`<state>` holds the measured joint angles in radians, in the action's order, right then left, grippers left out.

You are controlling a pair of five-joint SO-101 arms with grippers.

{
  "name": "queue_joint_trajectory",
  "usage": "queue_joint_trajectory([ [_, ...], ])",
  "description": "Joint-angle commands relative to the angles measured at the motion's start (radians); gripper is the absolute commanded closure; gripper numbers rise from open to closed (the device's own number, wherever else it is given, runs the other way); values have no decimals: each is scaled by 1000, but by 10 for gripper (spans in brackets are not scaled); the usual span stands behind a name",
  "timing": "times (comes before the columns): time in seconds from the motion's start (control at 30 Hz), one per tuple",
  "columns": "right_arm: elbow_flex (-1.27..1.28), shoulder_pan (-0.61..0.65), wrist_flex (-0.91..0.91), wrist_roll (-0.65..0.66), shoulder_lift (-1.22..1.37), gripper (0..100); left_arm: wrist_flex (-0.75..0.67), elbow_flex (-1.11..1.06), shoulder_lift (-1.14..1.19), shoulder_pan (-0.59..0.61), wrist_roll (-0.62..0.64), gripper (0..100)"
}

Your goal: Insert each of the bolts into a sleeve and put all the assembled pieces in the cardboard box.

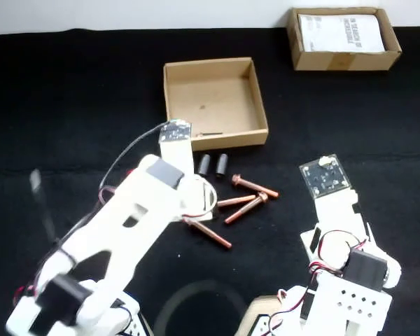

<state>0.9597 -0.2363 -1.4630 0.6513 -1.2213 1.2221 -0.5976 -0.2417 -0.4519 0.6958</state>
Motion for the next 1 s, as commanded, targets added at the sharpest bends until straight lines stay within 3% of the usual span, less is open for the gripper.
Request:
queue_joint_trajectory([
  [0.0, -4, -15, 16, 12, -13, 991, 0, 88, 113, -8, 32, 771],
  [0.27, 47, -13, 67, 8, -13, 991, 48, 217, 344, -28, 37, 772],
  [0.57, 50, -13, 102, 6, -13, 991, 98, 255, 427, -108, 37, 771],
  [0.97, 50, -16, 110, 11, -13, 991, 18, 259, 558, -38, 35, 809],
])
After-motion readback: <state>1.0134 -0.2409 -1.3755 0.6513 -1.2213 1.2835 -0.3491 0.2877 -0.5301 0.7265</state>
